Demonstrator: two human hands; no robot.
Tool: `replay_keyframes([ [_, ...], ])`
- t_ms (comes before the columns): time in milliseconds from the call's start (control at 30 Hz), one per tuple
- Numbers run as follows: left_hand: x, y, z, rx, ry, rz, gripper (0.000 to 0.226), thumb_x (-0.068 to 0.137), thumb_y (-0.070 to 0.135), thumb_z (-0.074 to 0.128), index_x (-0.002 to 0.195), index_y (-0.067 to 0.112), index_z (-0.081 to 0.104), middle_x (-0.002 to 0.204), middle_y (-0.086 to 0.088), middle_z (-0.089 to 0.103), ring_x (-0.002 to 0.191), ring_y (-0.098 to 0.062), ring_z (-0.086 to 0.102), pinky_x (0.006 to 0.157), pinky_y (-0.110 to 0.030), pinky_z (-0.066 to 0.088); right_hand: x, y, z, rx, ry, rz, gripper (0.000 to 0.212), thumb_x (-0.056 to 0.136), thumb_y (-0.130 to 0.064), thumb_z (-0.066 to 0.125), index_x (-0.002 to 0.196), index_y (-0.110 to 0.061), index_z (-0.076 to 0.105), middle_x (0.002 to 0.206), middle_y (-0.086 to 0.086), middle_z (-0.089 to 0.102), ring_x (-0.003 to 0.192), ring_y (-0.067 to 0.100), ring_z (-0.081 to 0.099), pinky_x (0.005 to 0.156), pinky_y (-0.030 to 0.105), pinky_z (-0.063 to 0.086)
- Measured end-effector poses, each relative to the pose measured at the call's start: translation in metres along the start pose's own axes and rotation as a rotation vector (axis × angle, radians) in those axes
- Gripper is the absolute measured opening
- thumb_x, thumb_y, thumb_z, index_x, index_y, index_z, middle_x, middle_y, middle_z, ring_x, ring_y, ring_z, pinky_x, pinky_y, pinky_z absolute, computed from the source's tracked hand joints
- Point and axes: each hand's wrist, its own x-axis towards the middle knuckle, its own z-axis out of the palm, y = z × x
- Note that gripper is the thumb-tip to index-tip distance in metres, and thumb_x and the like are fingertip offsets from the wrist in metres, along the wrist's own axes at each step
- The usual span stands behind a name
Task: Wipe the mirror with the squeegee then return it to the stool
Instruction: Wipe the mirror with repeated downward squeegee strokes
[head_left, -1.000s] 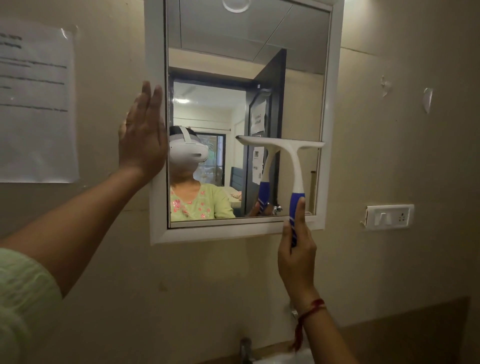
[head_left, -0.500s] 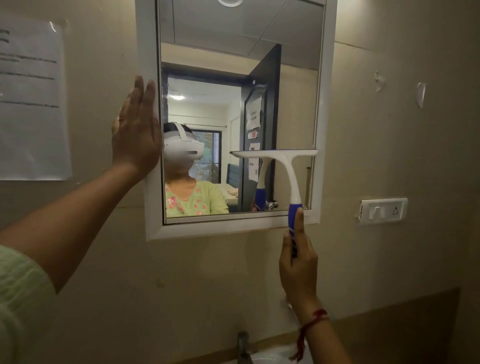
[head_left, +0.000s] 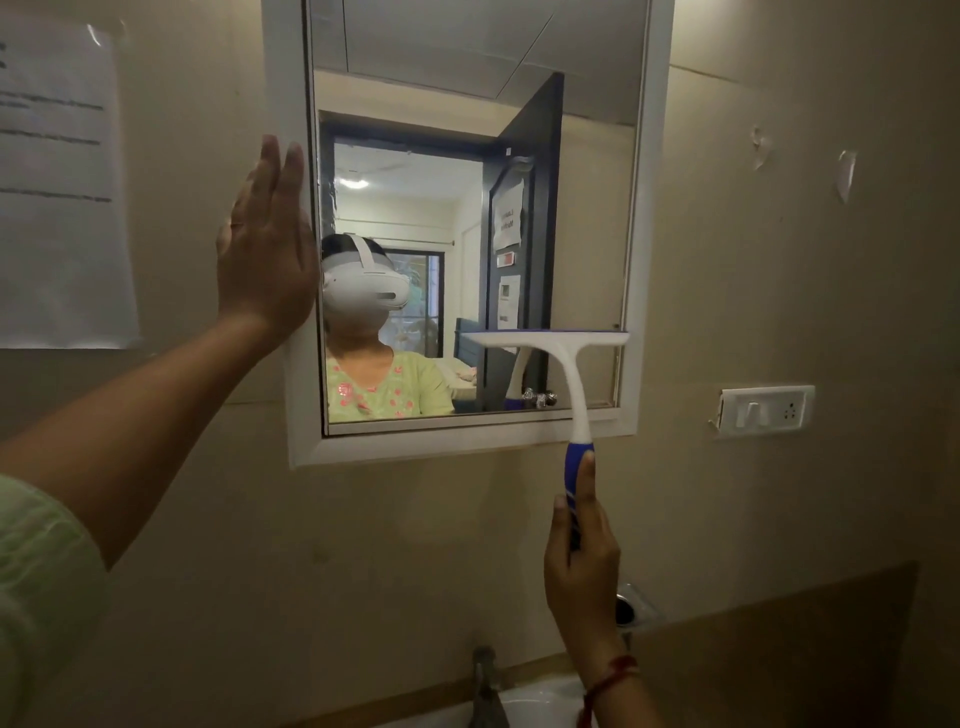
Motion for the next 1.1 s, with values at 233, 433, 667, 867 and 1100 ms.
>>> replay_keyframes([
  [233,0.0,0.001,-0.001,0.012,-0.006,-0.003,0.051,0.097,0.025,0.024,0.147,0.025,0.013,0.157,-0.005,0.009,0.143,-0.025,0.015,0.111,-0.051,0.021,-0.043,0.011,-0.007,-0.03,-0.057,0.03,0.065,0.092,-0.021,0.044,0.142,-0.044,0.01,0.083,-0.015,0.047,0.066,-0.005,0.047,0.063,0.009,0.042],
  [433,0.0,-0.002,0.002,0.02,0.005,-0.005,0.051,0.097,0.027,0.022,0.147,0.026,0.013,0.157,-0.003,0.01,0.142,-0.023,0.016,0.111,-0.047,0.02,-0.018,-0.002,-0.012,-0.038,-0.044,0.045,0.054,0.096,-0.029,0.041,0.143,-0.034,0.015,0.072,-0.011,0.043,0.055,0.008,0.044,0.049,0.017,0.042],
  [667,0.0,-0.001,0.002,0.024,-0.002,-0.007,0.051,0.097,0.027,0.022,0.147,0.026,0.012,0.157,-0.003,0.009,0.143,-0.02,0.014,0.111,-0.047,0.019,-0.048,0.004,-0.02,-0.084,-0.081,0.053,0.064,0.093,-0.014,0.046,0.143,-0.036,0.013,0.074,-0.006,0.049,0.053,0.009,0.043,0.05,0.024,0.044],
  [867,0.0,0.0,0.0,0.018,-0.004,-0.012,0.051,0.097,0.027,0.023,0.147,0.026,0.013,0.157,-0.004,0.009,0.143,-0.022,0.015,0.112,-0.049,0.021,-0.063,0.0,-0.028,-0.039,-0.105,0.103,0.055,0.094,-0.036,0.041,0.14,-0.047,0.013,0.101,0.009,0.064,0.067,0.005,0.054,0.064,0.028,0.055],
  [1100,0.0,-0.002,0.0,0.01,-0.031,-0.016,0.052,0.097,0.026,0.023,0.147,0.028,0.01,0.157,-0.002,0.008,0.143,-0.023,0.014,0.112,-0.05,0.019,-0.03,-0.027,-0.029,0.033,-0.012,0.057,0.06,0.093,-0.017,0.047,0.143,-0.034,0.019,0.078,-0.006,0.05,0.059,0.005,0.05,0.053,0.011,0.044],
])
